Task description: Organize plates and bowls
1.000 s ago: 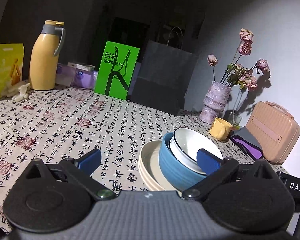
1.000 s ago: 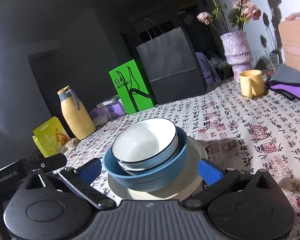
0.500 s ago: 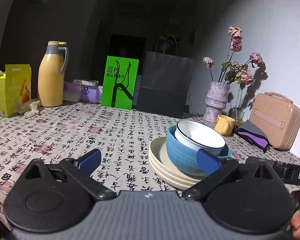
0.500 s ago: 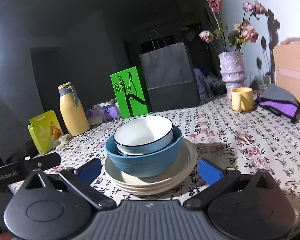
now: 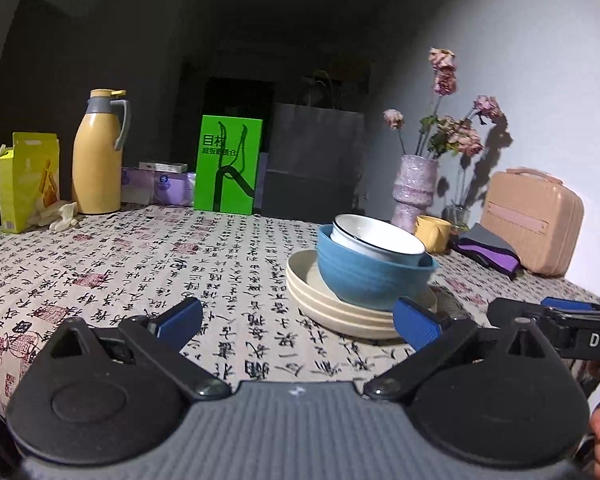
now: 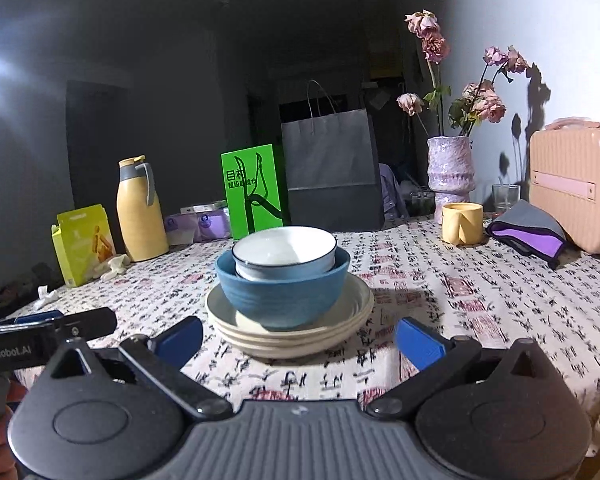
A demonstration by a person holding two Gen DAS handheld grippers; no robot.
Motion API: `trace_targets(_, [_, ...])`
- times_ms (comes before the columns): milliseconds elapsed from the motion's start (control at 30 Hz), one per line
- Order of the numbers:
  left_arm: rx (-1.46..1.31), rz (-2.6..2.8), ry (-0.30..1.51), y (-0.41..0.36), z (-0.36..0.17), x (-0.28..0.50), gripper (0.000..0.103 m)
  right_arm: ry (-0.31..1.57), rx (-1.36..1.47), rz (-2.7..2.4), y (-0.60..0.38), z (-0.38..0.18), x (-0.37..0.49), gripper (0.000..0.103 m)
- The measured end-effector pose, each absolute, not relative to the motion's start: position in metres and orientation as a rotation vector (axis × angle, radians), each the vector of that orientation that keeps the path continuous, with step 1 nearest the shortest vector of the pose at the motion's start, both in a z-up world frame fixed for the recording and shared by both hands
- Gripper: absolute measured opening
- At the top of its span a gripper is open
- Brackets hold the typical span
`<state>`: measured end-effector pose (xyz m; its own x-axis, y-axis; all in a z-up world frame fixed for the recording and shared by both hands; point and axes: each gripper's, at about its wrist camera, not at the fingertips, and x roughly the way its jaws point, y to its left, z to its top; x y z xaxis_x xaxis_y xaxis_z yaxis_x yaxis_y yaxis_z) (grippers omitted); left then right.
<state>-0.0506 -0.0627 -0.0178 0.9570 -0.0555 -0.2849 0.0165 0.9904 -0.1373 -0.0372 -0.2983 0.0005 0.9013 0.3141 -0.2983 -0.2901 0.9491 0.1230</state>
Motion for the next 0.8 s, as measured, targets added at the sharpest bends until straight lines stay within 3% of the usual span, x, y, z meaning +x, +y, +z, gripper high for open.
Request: trace_targets(800, [-0.1,-0.062,0.251,-0.066,-0.023,-0.076,0.103,0.318,0.038,0.353,-0.287,-0.014,-0.054,0.103])
